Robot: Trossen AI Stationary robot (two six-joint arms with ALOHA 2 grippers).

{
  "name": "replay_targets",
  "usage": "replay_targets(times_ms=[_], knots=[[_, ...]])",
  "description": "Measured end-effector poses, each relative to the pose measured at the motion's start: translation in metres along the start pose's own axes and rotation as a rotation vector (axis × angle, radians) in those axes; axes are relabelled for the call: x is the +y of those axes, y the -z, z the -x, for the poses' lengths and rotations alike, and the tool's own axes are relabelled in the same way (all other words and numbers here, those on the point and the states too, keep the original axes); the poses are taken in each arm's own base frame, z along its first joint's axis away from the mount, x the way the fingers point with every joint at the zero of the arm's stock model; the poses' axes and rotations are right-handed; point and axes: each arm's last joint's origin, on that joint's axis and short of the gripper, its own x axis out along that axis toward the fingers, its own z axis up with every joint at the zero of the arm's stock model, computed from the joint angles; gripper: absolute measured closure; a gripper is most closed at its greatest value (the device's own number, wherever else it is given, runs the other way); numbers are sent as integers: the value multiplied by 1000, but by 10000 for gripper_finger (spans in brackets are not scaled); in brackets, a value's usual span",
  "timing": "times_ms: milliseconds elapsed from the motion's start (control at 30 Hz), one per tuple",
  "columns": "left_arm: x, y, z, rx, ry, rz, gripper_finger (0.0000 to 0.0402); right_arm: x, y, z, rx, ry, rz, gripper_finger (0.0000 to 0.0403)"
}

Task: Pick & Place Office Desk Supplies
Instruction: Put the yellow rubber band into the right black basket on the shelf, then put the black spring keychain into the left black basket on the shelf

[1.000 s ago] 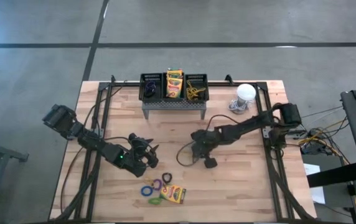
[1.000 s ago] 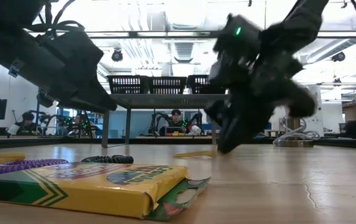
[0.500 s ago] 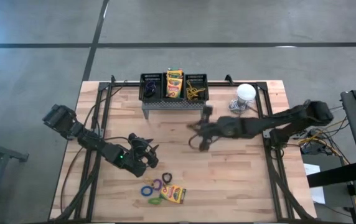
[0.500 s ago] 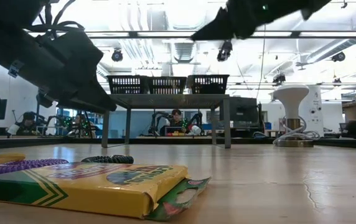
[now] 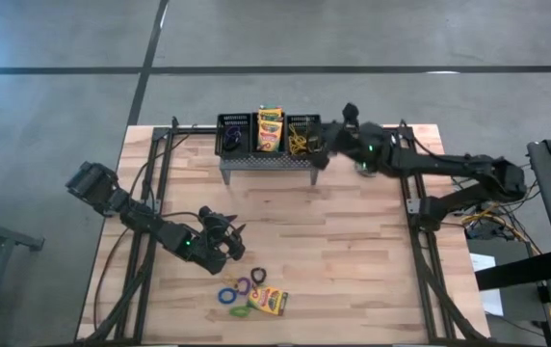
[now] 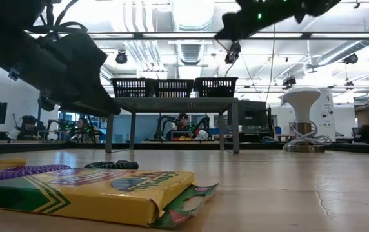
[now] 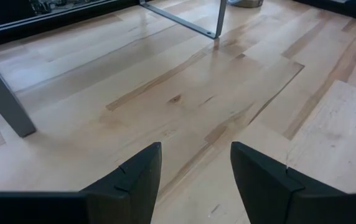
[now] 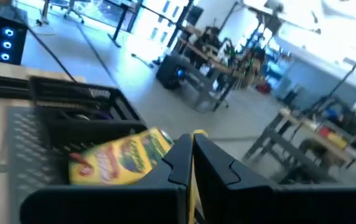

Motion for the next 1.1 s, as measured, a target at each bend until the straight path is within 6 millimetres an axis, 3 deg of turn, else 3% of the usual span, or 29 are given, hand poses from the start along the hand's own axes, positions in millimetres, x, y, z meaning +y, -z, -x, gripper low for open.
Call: replay_targets(times_ms=[200,467,600,733,900,1100], knots=[[0,0,0,0,0,0,204,-22,22,-22,21,-97,-142,392],[0,0,0,0,0,0,204,-11,54,-46,144,-158,-152,392],[0,0,0,0,0,0,204,-9,58,-49,188,-171,-176,378],[0,0,0,0,0,-1,204,-12,50,-49,247,-189,-165,339],[0,0,0,0,0,-4,204,-14,18,-38,214,-241,-162,291],[0,0,0,1,-2,-6,204,25,-17,-5,61,-421,-132,277]])
